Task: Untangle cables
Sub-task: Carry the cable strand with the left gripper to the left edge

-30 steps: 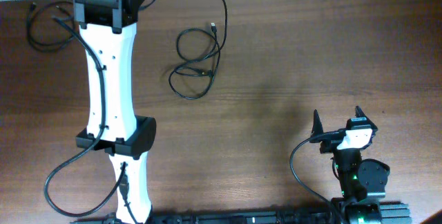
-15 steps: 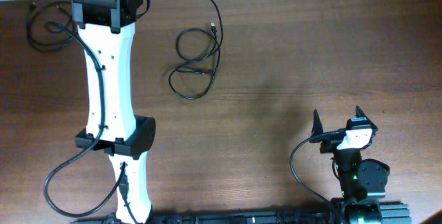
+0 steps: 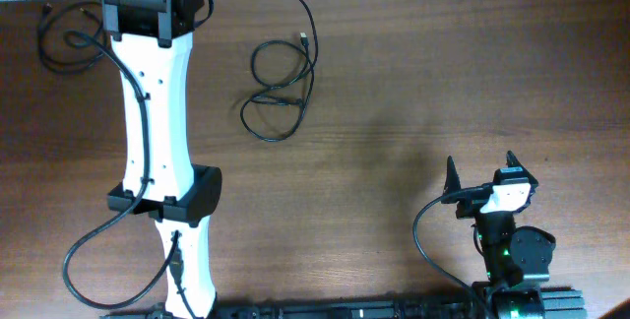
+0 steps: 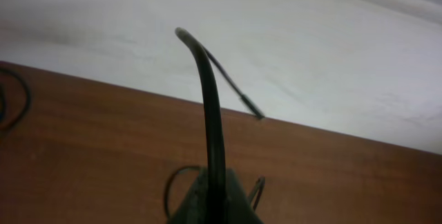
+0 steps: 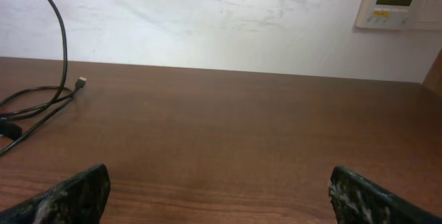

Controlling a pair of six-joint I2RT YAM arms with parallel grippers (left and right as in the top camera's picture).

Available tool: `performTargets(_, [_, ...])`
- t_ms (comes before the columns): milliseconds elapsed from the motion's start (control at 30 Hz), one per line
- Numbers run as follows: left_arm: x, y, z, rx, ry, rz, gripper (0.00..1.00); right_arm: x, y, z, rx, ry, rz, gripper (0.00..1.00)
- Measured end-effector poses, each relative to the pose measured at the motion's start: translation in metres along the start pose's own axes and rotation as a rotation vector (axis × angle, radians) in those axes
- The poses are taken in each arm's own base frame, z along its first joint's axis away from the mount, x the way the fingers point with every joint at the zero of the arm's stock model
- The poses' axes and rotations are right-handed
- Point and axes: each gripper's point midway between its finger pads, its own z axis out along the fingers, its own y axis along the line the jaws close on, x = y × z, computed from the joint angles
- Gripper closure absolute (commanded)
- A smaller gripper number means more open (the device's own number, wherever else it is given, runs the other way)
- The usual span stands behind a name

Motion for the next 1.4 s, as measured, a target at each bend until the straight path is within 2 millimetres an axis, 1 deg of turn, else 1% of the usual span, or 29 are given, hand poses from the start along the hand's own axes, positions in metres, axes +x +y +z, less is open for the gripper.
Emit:
performTargets(300, [-0.031,-0.018,-0.002,0.084,-0.120,-0.019,1.00,0.000,0.000,0.000,0.000,0.000,0.000,0.02])
performTargets(467, [-0.034,-0.021,-0.003,0.097,-0.133,-0.044,1.00,0.000,0.000,0.000,0.000,0.000,0.000,0.02])
performTargets(533, [-0.043,-0.022,-0.004,0.104,-0.170,-0.063,1.00,0.000,0.000,0.000,0.000,0.000,0.000,0.02])
performTargets(600, [-0.066,-0.030,-0.010,0.140,-0.264,-0.092,1.00,0.000,0.000,0.000,0.000,0.000,0.000,0.02])
performTargets(633, [-0.074,-0.032,-0.013,0.155,-0.296,-0.101,1.00,0.000,0.000,0.000,0.000,0.000,0.000,0.02])
performTargets(667, [-0.094,-0.042,-0.023,0.207,-0.379,-0.117,1.00,0.000,0.000,0.000,0.000,0.000,-0.001,0.02])
performTargets(733, [-0.115,-0.051,-0.038,0.262,-0.465,-0.129,1.00,0.000,0.000,0.000,0.000,0.000,0.000,0.02])
performTargets(767, [-0.121,-0.053,-0.046,0.282,-0.495,-0.133,1.00,0.000,0.000,0.000,0.000,0.000,0.000,0.01])
performTargets(833, [-0.138,-0.059,-0.069,0.328,-0.569,-0.140,1.00,0.000,0.000,0.000,0.000,0.000,0.000,0.02])
performTargets(967, [-0.177,-0.065,-0.132,0.412,-0.771,-0.164,0.96,0.000,0.000,0.000,0.000,0.000,-0.001,0.02])
performTargets(1000, [-0.187,-0.065,-0.149,0.431,-0.833,-0.174,0.97,0.000,0.000,0.000,0.000,0.000,0.000,0.01])
performTargets(1033, [-0.197,-0.064,-0.167,0.449,-0.900,-0.187,0.98,0.000,0.000,0.000,0.000,0.000,-0.001,0.02])
performTargets(1067, [-0.209,-0.060,-0.193,0.467,-0.989,-0.203,1.00,0.000,0.000,0.000,0.000,0.000,0.000,0.02])
performTargets(1133, [-0.220,-0.048,-0.211,0.453,-1.063,-0.228,1.00,0.000,0.000,0.000,0.000,0.000,0.000,0.02])
performTargets(1167, [-0.223,-0.039,-0.215,0.426,-1.084,-0.243,1.00,0.000,0.000,0.000,0.000,0.000,0.000,0.02])
performTargets(1200, [-0.225,-0.031,-0.214,0.397,-1.092,-0.255,1.00,0.000,0.000,0.000,0.000,0.000,0.000,0.02])
performTargets(1233, [-0.226,-0.017,-0.209,0.334,-1.088,-0.277,1.00,0.000,0.000,0.000,0.000,0.000,0.000,0.02])
performTargets(1300, [-0.223,0.004,-0.197,0.231,-1.062,-0.308,1.00,0.000,0.000,0.000,0.000,0.000,0.000,0.02])
performTargets(1367, [-0.216,0.033,-0.177,0.074,-1.025,-0.353,1.00,0.000,0.000,0.000,0.000,0.000,0.000,0.02])
performTargets(1400, [-0.214,0.041,-0.172,0.029,-1.019,-0.367,1.00,0.000,0.000,0.000,0.000,0.000,0.000,0.02])
